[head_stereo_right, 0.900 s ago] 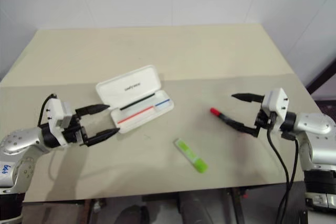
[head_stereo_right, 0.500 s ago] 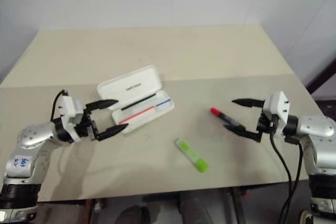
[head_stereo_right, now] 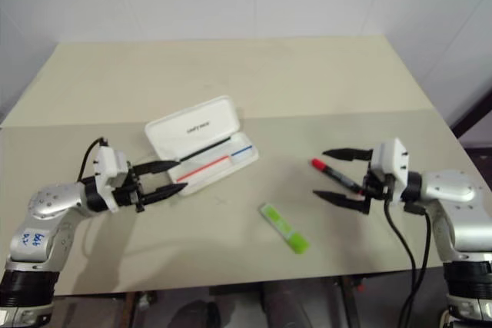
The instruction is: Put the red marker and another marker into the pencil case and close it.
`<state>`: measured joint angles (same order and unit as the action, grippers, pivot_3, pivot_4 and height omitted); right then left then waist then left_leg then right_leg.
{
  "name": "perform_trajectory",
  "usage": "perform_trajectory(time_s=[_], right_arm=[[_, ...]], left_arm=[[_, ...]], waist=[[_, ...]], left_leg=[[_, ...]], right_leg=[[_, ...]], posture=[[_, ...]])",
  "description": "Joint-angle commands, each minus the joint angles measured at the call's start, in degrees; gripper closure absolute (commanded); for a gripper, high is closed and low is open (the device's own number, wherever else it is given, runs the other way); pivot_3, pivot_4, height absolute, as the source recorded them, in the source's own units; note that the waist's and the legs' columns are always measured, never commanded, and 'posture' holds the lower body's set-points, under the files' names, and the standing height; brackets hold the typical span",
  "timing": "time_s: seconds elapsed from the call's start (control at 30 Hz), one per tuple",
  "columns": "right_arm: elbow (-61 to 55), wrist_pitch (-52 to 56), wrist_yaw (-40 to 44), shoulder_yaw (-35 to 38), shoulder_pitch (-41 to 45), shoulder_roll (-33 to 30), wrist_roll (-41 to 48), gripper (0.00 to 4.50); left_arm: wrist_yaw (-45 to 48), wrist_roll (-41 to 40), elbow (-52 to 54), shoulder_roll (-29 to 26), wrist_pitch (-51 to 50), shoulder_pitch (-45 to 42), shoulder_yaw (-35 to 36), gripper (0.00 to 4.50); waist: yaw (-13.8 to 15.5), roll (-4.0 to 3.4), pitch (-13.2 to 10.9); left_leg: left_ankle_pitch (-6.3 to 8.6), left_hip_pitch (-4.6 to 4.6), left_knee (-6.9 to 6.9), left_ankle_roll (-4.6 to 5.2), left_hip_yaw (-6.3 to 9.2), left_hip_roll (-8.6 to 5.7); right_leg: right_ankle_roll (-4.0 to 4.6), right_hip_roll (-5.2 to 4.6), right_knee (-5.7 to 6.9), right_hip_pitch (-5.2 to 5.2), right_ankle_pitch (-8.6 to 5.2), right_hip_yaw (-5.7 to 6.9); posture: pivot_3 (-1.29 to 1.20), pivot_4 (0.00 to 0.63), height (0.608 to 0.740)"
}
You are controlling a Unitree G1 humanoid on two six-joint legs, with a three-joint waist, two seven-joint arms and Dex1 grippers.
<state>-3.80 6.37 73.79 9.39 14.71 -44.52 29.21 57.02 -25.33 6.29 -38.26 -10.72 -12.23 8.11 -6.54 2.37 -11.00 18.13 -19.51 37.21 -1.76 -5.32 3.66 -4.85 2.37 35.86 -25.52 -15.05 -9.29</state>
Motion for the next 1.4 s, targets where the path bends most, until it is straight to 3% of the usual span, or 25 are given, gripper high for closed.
perform_trajectory(time_s=[0.03, 0.53, 1.4], right_arm=[[-6.32, 1.68, -1.56, -0.18, -0.79, 0.44, 2.00, 0.00], [-17.11, 4.04, -10.28, -6.91, 0.47, 8.54, 1.84, 0.00], [-20.79, 4.13, -14.56, -7.94, -0.46, 9.42, 0.75, 0.00]], left_arm=[[0.69, 0.10, 1.35, -1.81, -1.01, -0.44, 0.14, 1.94], [0.89, 4.22, 1.81, -5.91, -5.79, -0.51, -3.07, 1.94], [-3.57, 16.99, -2.81, -3.64, -8.82, -8.16, -15.28, 1.94]], waist=[[-0.08, 0.00, 0.00], [-0.20, 0.22, -0.06], [0.02, 0.27, -0.06]], left_leg=[[0.02, 0.00, 0.01, -0.01, 0.00, 0.00], [0.14, 0.01, 0.02, -0.02, 0.00, 0.01], [0.24, 0.02, 0.04, 0.00, -0.01, 0.01]], right_leg=[[0.00, 0.00, 0.00, 0.00, 0.00, -0.01], [-0.02, 0.01, -0.02, -0.02, -0.03, -0.04], [0.01, 0.02, 0.02, -0.03, -0.06, -0.02]], posture=[[0.00, 0.150, 0.740], [0.00, 0.150, 0.740], [0.00, 0.150, 0.740]])
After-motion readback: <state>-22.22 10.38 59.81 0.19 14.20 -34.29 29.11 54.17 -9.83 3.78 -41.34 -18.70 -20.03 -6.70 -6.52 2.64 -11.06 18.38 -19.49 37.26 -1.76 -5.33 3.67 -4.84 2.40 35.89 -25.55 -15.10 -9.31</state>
